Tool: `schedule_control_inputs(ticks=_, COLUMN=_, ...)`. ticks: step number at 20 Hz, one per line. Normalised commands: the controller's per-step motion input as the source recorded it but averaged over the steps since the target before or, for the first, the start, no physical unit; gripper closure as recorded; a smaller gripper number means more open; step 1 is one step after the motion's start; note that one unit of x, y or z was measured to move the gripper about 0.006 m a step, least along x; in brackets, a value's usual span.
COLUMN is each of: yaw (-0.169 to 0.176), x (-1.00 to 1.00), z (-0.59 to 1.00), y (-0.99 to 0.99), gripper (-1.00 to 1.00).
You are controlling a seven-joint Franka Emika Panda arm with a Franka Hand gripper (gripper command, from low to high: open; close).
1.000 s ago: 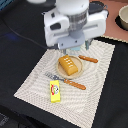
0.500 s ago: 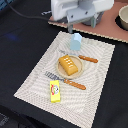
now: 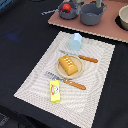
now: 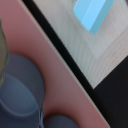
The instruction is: Interact with the objects in diverse but meaningful ways.
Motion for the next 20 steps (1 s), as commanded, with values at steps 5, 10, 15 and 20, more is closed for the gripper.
schedule_control_inputs(ticks=5, yaw=0.045, x=-0.41, z=-0.22, y=0.46, gripper=-1.0)
schedule_control_inputs(ticks=10, yaw=0.057, x=-0.22, z=-0.3, y=0.33, gripper=-1.0)
schedule_control_inputs(ticks=15, yaw=0.059, x=-0.07, z=-0.29, y=0.33, gripper=-1.0)
schedule_control_inputs(ticks=20, yaw=0.004, x=0.27, z=-0.19, y=0.15, gripper=-1.0)
